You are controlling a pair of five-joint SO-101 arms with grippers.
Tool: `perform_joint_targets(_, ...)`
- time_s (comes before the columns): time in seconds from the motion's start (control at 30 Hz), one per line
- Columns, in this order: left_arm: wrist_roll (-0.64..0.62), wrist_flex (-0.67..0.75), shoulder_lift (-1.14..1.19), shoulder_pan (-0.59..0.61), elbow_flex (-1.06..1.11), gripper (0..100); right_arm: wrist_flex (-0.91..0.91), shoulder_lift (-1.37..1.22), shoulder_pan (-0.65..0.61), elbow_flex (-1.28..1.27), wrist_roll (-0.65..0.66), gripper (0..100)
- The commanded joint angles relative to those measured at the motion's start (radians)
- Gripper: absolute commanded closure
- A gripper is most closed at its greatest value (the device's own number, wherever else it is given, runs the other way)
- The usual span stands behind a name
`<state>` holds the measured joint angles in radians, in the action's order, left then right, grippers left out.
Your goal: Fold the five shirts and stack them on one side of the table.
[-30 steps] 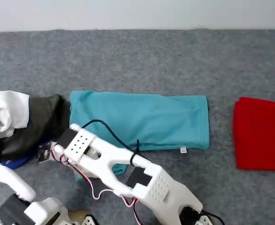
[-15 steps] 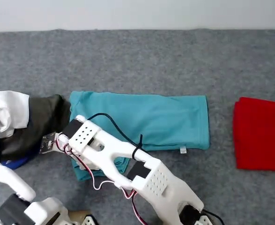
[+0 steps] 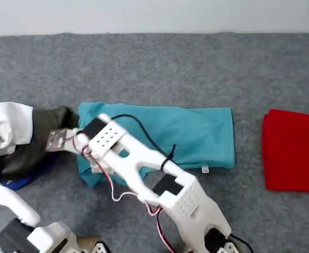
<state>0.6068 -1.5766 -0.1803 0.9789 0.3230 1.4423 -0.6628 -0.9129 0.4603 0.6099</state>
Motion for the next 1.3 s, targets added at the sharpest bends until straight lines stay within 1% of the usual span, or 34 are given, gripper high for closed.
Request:
perform_joint_targets(0.0,0.008,0.002,-0.043,-0.002,-0.01,98,-0.045,0.068,0.059,0.025,0.008,98.8)
perform_joint_targets(0.3,0.006,0.002,-0.037,-0.002,-0.008,98,-0.166,0.067,0.166,0.025,0.009,98.7)
perform_joint_targets(0.5,0.006,0.002,-0.035,-0.003,-0.005,98,-0.22,0.064,0.191,0.025,0.009,98.3)
perform_joint_targets(0.63,0.006,0.002,-0.035,-0.003,-0.005,98,-0.237,0.041,0.22,0.023,0.008,93.9)
perform_joint_targets(0.83,0.005,0.002,-0.035,-0.003,-0.005,98,-0.234,0.019,0.277,0.023,0.002,83.2)
perform_joint_targets(0.9,0.005,0.002,-0.035,-0.003,-0.005,98,-0.229,0.028,0.294,0.038,0.0,83.3)
perform_joint_targets(1.03,0.005,0.002,-0.035,-0.003,-0.005,98,-0.125,0.042,0.285,0.132,-0.055,83.5)
perform_joint_targets(1.1,0.005,0.002,-0.035,-0.003,-0.005,98,-0.062,0.042,0.262,0.193,-0.064,87.2)
perform_joint_targets(1.2,0.005,0.002,-0.034,-0.003,-0.005,98,0.013,0.039,0.214,0.258,-0.064,98.6)
perform_joint_targets(1.27,0.005,0.002,-0.034,-0.003,-0.005,98,0.036,0.039,0.185,0.267,-0.068,97.9)
